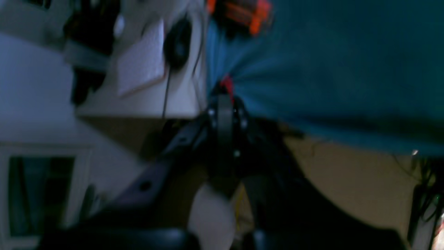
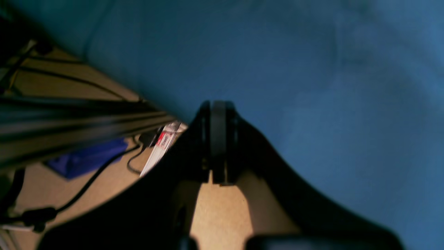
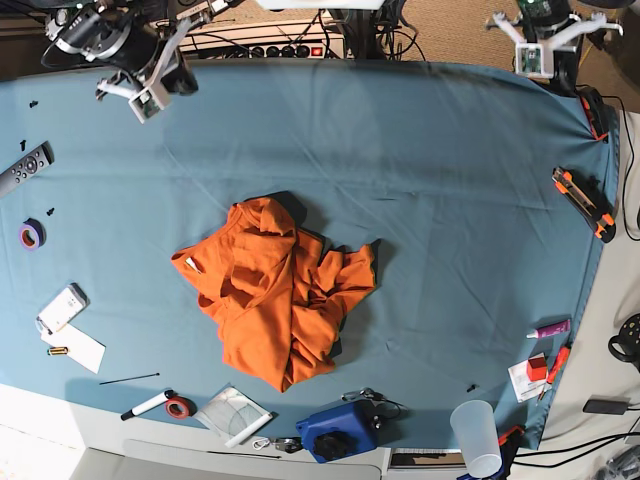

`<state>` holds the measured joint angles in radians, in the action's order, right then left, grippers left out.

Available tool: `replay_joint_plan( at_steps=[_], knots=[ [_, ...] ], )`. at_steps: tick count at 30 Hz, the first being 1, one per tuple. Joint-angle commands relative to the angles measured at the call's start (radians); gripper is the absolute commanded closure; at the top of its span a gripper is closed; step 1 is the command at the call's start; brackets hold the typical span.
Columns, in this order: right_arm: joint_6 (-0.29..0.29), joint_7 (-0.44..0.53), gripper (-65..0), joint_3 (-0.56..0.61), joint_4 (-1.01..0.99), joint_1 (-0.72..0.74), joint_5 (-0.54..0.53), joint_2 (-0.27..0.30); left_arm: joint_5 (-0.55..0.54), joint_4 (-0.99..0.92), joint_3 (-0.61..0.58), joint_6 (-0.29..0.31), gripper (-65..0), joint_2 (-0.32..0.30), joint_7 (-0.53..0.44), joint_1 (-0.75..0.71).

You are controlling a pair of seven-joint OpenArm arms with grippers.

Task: Layout the t-shirt on the table in an organized manner, then fold the t-shirt properly
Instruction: 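Move the right gripper down to the crumpled orange t-shirt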

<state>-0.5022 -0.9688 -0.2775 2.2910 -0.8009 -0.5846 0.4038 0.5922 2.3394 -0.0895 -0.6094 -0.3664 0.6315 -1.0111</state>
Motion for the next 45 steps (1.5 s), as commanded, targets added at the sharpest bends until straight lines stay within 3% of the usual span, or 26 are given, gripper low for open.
replay_joint_plan(
  at_steps=[1, 4, 7, 11, 17, 24, 25, 27, 29, 32, 36, 45],
  knots=[
    [-0.005, 0.015, 0.0, -0.006, 0.018, 0.005, -0.010, 0.008, -0.022, 0.017, 0.003, 0.010, 0.0, -0.008, -0.032, 0.009],
    [-0.005, 0.016, 0.0, -0.006, 0.018, 0.026, -0.010, 0.008, -0.159, 0.017, 0.003, 0.096, 0.0, -0.008, -0.083, 0.069],
    [-0.005, 0.019, 0.0, -0.006, 0.018, 0.034, -0.001, 0.008, -0.219, 0.017, 0.003, 0.170, 0.0, -0.008, -0.102, 0.129],
    [-0.005, 0.034, 0.0, -0.006, 0.018, 0.040, 0.014, 0.006, -0.285, 0.017, 0.003, 0.194, 0.0, -0.008, -0.129, 0.202],
    [-0.004, 0.064, 0.0, -0.006, 0.018, 0.039, 0.088, 0.006, -0.476, 0.017, 0.003, 0.205, 0.0, -0.008, -0.132, 0.286],
    [-0.002, 0.093, 0.0, -0.006, 0.018, 0.039, 0.179, 0.006, -0.492, 0.017, 0.003, 0.396, 0.0, -0.008, -0.132, 0.327],
    [-0.003, 0.103, 0.0, -0.006, 0.018, 0.039, 0.186, 0.006, -0.492, 0.017, 0.003, 0.415, -1.1, -0.008, -0.132, 0.327],
    [-0.003, 0.115, -10.4, -0.006, 0.018, 0.039, 0.194, 0.006, -0.492, 0.017, 0.003, 0.447, -14.4, -0.008, -0.132, 0.327],
    [-0.002, 0.145, -22.1, -0.006, 0.018, 0.039, 0.197, 0.005, -0.492, 0.017, 0.003, 0.454, -26.9, -0.008, -0.133, 0.327],
    [0.023, 0.182, -25.1, -0.006, 0.018, 0.053, 0.201, 0.003, -0.492, 0.017, 0.003, 0.448, -36.3, -0.007, -0.136, 0.332],
    [0.099, 0.146, -25.1, -0.006, 0.016, 0.156, 0.219, -0.014, -0.493, 0.017, 0.003, 0.447, -36.5, -0.007, -0.136, 0.352],
    [0.103, 0.151, -25.1, 0.082, -0.174, 0.425, 0.216, -0.013, -0.530, 0.017, 0.002, 0.451, -36.5, -0.008, -0.141, 0.372]
  ],
)
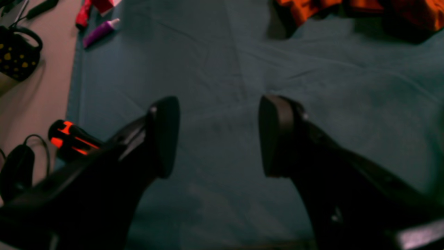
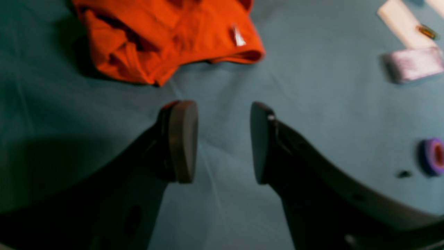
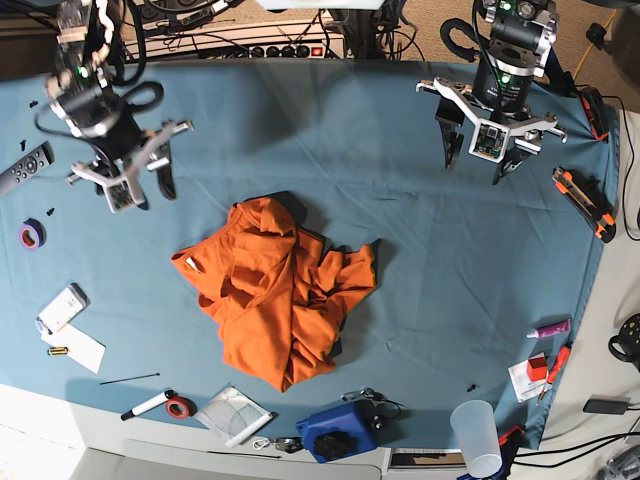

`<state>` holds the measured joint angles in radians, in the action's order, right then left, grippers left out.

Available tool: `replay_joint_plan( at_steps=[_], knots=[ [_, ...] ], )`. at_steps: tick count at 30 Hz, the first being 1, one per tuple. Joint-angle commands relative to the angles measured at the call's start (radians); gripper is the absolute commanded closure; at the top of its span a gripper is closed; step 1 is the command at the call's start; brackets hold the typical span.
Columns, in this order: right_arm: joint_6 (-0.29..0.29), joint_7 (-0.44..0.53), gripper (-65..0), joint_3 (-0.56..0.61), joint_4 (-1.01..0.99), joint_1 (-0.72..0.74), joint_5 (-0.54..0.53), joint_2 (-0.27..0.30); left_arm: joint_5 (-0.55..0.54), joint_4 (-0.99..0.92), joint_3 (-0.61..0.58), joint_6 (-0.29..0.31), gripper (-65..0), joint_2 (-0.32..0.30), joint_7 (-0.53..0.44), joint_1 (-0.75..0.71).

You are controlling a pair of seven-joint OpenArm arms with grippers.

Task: Layout the t-shirt on the table in an organized manner, then fold the t-shirt properly
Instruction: 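Move the right gripper down to the crumpled orange t-shirt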

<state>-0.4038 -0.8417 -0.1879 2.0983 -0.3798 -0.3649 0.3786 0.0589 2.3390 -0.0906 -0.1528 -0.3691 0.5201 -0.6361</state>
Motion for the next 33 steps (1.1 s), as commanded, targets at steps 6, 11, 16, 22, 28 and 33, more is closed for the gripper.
replay_joint_plan(
  at_steps=[6, 11, 16, 22, 28, 33],
  knots=[
    [-0.029, 0.042, -25.1, 0.195, -0.160, 0.172, 0.079, -0.003, -0.001, 0.017, 0.003, -0.003, -36.5, -0.005, -0.043, 0.011],
    [0.016, 0.042, -25.1, 0.323, -0.271, 0.279, 0.212, -0.074, 0.000, 0.017, 0.003, -0.003, -36.5, -0.005, -0.042, 0.018],
    [0.027, 0.045, -25.1, 0.366, -0.346, 0.331, 0.261, -0.136, 0.000, 0.017, 0.003, -0.003, -36.5, -0.005, -0.042, 0.019],
    [0.027, 0.065, -25.1, 0.365, -0.463, 0.349, 0.259, -0.169, -0.001, 0.017, 0.003, -0.003, -36.5, -0.002, -0.043, 0.024],
    [0.027, 0.053, -7.4, 0.365, -0.456, 0.349, 0.220, -0.169, -0.020, 0.017, 0.003, -0.006, -36.5, 0.001, -0.042, 0.058],
    [0.027, -0.022, 0.0, 0.365, -0.343, 0.349, 0.197, -0.168, -0.031, 0.017, 0.003, -0.006, -36.5, 0.001, -0.042, 0.079]
  ],
)
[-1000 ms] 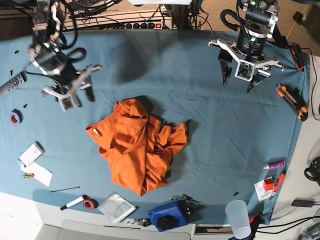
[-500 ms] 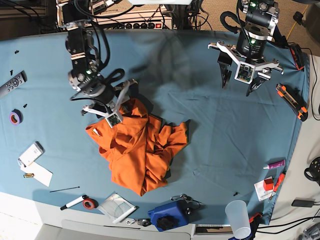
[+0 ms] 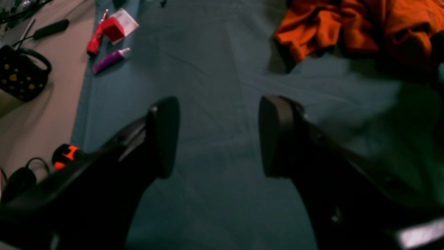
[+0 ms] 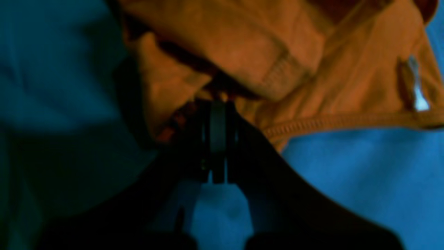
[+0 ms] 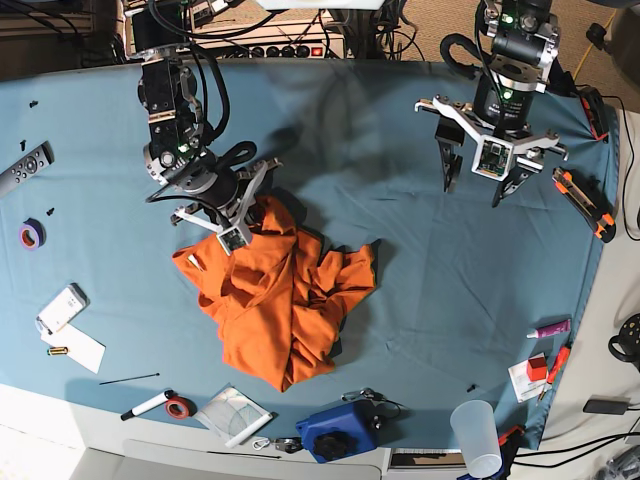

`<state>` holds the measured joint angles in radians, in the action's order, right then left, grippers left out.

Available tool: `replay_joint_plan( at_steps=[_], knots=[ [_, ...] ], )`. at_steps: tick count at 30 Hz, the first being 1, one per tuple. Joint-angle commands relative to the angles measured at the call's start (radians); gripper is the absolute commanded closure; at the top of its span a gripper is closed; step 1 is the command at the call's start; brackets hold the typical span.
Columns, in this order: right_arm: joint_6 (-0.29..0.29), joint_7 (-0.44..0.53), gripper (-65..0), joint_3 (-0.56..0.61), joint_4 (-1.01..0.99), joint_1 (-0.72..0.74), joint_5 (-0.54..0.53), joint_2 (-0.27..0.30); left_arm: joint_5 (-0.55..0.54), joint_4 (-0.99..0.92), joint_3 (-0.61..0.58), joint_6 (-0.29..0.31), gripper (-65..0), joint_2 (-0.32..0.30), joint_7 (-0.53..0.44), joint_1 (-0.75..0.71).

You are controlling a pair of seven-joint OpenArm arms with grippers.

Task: Layout the t-shirt on the table in an organized manner, then fold the t-shirt properly
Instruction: 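Move the right gripper down to the crumpled orange t-shirt, then grasp the shirt edge with the right gripper and drag it outward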

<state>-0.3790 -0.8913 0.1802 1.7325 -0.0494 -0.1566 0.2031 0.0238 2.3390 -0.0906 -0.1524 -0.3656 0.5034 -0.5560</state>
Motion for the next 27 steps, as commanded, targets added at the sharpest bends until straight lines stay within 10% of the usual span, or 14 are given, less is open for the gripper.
replay_joint_plan(
  at_steps=[1, 15, 27],
  knots=[
    [0.003, 0.019, 0.0, -0.003, 0.059, 0.019, -0.011, 0.007, 0.005, 0.010, 0.003, -0.006, -36.5, -0.003, -0.026, 0.002],
    [0.003, 0.083, 0.0, -0.285, 0.415, 0.068, -0.060, 0.005, 0.005, -0.166, 0.003, -0.003, -36.5, -0.003, -0.033, 0.010],
    [0.002, 0.189, 0.0, -0.696, -0.271, 0.416, -0.064, 0.048, 0.005, -0.166, 0.003, -0.002, -36.5, -0.003, -0.057, 0.011]
  ],
)
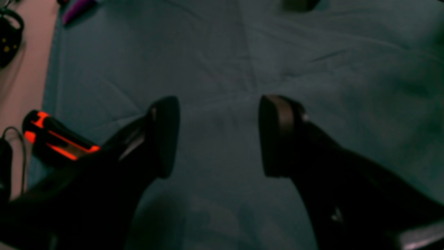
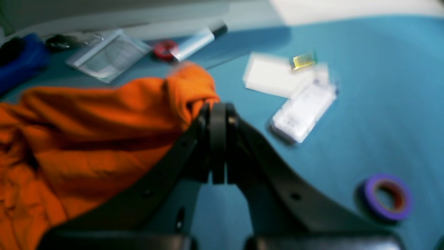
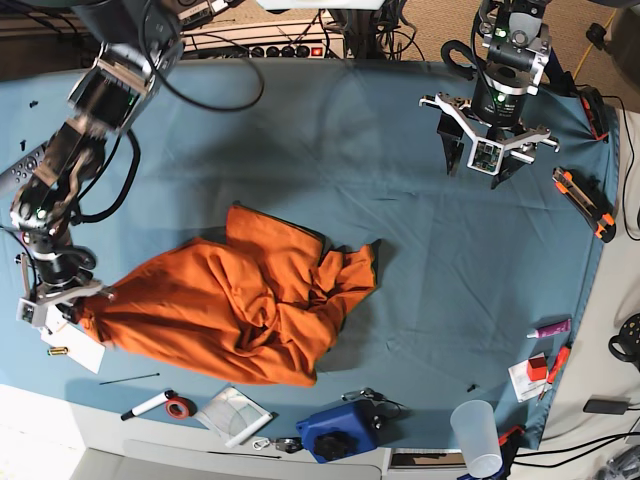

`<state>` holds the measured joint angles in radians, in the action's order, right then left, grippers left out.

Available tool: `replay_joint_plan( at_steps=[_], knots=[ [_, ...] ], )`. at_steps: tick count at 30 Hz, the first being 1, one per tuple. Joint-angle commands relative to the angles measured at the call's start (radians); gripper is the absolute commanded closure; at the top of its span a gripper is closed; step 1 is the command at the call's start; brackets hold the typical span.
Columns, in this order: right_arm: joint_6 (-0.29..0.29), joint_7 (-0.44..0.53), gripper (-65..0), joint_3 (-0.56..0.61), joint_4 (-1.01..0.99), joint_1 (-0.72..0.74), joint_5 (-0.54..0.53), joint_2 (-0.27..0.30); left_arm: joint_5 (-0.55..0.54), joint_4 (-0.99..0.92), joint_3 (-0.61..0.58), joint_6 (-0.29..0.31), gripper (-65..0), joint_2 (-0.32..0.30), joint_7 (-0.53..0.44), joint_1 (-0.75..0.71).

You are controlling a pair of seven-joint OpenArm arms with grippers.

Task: Layout the t-shirt on the table in an organized manner, then fold the t-shirt properly
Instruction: 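Grasp the shirt edge with the right gripper and drag it outward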

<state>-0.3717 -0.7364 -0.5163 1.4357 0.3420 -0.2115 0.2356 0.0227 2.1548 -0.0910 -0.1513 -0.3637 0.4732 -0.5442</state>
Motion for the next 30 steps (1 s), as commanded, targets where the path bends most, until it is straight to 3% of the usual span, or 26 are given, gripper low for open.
replay_joint_plan(
  at_steps=[1, 8, 10, 12, 15, 17, 19, 22, 24, 26, 30],
  knots=[
    [-0.005, 0.034, 0.0, -0.007, -0.029, 0.052, -0.009, 0.027, 0.006, 0.018, 0.003, -0.004, -36.5, -0.004, -0.027, -0.001],
    [-0.017, 0.034, 0.0, -0.009, -0.134, 0.159, -0.008, 0.092, 0.006, 0.018, 0.003, -0.004, -36.5, -0.004, -0.027, -0.001],
    [-0.056, 0.027, -12.6, -0.009, -0.134, 0.171, -0.008, 0.118, 0.006, 0.018, 0.003, -0.004, -36.5, -0.004, -0.027, -0.001],
    [-0.054, 0.032, -24.1, -0.010, -0.134, 0.176, -0.008, 0.141, 0.006, 0.018, 0.003, -0.004, -36.5, -0.005, -0.027, -0.001],
    [-0.046, 0.020, -26.2, -0.009, -0.133, 0.177, -0.014, 0.175, 0.006, 0.018, 0.003, -0.004, -36.5, -0.004, -0.027, -0.001],
    [-0.047, -0.051, -26.2, -0.010, -0.128, 0.179, -0.055, 0.195, 0.006, 0.018, 0.003, -0.004, -36.5, -0.004, -0.027, -0.001],
    [-0.055, -0.190, -26.2, -0.010, -0.103, 0.178, -0.169, 0.202, 0.006, 0.018, 0.003, -0.004, -36.5, -0.004, -0.027, 0.003],
    [-0.200, -0.371, -26.2, -0.008, -0.055, 0.168, -0.383, 0.187, -0.007, 0.018, 0.002, -0.004, -36.5, 0.000, -0.026, 0.026],
    [-0.268, -0.447, -26.1, -0.002, -0.017, 0.147, -0.506, 0.159, -0.022, 0.018, 0.002, -0.004, -36.5, 0.005, -0.026, 0.048],
    [-0.299, -0.494, -26.1, 0.021, 0.023, 0.119, -0.549, 0.124, -0.027, 0.018, 0.002, -0.004, -36.5, 0.016, -0.025, 0.065],
    [-0.305, -0.489, -26.1, 0.150, 0.066, 0.048, -0.528, 0.091, -0.027, 0.018, 0.002, -0.005, -36.5, 0.032, -0.019, 0.076]
  ],
)
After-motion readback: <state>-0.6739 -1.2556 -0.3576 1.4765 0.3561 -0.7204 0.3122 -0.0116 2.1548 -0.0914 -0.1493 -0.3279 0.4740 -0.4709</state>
